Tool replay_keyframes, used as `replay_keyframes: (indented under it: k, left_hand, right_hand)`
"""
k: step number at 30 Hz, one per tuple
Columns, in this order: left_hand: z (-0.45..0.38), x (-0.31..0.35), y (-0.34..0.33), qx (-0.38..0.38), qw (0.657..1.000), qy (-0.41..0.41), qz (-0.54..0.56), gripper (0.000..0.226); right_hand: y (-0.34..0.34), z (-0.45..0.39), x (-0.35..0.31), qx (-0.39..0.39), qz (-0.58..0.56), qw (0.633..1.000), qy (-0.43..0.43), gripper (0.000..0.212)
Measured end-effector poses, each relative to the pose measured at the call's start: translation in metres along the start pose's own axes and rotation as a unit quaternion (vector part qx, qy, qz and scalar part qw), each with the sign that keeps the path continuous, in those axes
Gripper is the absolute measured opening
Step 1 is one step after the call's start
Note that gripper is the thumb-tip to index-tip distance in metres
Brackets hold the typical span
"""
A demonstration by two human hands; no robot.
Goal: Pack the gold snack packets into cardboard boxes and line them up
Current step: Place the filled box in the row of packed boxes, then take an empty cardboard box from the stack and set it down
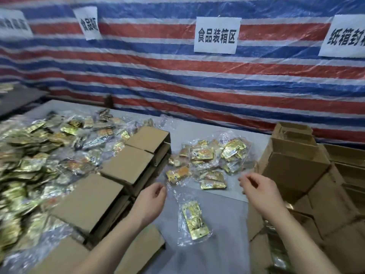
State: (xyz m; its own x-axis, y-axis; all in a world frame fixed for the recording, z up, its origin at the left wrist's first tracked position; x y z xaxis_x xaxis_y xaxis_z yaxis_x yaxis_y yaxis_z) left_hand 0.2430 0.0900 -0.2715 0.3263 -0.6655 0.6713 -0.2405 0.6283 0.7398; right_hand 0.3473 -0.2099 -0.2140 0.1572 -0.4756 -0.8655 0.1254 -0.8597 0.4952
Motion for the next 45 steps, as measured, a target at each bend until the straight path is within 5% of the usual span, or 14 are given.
replay_keyframes:
  k: [5, 14, 20, 28, 32, 38, 45]
  left_hand:
    - [0.044, -0.099, -0.009, -0.035, 0.996, 0.046, -0.072, 0.019]
    - [0.090, -0.214, -0.092, -0.214, 0.903, 0.115, -0.354, 0.109]
    - [0.091, -0.203, -0.098, -0.174, 0.891, 0.089, -0.410, 0.082]
    - [0.093, -0.154, -0.067, -0.137, 0.942, 0.025, -0.304, 0.049]
    - [0.104, -0.117, -0.059, -0.172, 0.948, 0.006, -0.266, 0.033]
    - [0.113, -0.062, -0.091, -0.214, 0.956, -0.054, -0.193, 0.028]
    - [0.116, -0.038, -0.147, -0.245, 0.951, -0.063, -0.178, 0.024]
  right_hand:
    - [-0.055, 0.020, 0.020, -0.017, 0.007, 0.999, -0.045, 0.022]
    - [-0.171, 0.078, 0.013, -0.161, 0.054, 0.984, -0.059, 0.029]
    - [-0.189, 0.110, 0.041, -0.200, 0.093, 0.972, -0.087, 0.027]
    - [-0.166, 0.116, 0.064, -0.197, 0.108, 0.970, -0.090, 0.012]
    - [-0.147, 0.114, 0.069, -0.159, 0.062, 0.979, -0.107, 0.046]
    - [-0.126, 0.135, 0.093, -0.204, 0.127, 0.966, -0.096, 0.065]
    - [-0.102, 0.159, 0.135, -0.221, 0.284, 0.926, -0.114, 0.026]
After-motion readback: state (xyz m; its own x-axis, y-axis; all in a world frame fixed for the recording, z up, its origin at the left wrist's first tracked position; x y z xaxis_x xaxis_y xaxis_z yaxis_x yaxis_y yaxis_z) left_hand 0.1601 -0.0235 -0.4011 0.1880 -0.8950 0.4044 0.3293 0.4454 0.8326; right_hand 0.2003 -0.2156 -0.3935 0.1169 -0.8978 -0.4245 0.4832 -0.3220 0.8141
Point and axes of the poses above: each hand's wrist, its own z-axis away from the middle knuckle, its own y-axis out of the back of the hand, x = y × z, the point moved 7 cm from there along -z, towards the middle knuckle, and after that the axes turned 6 degrees about -z, right-handed, at the moved point
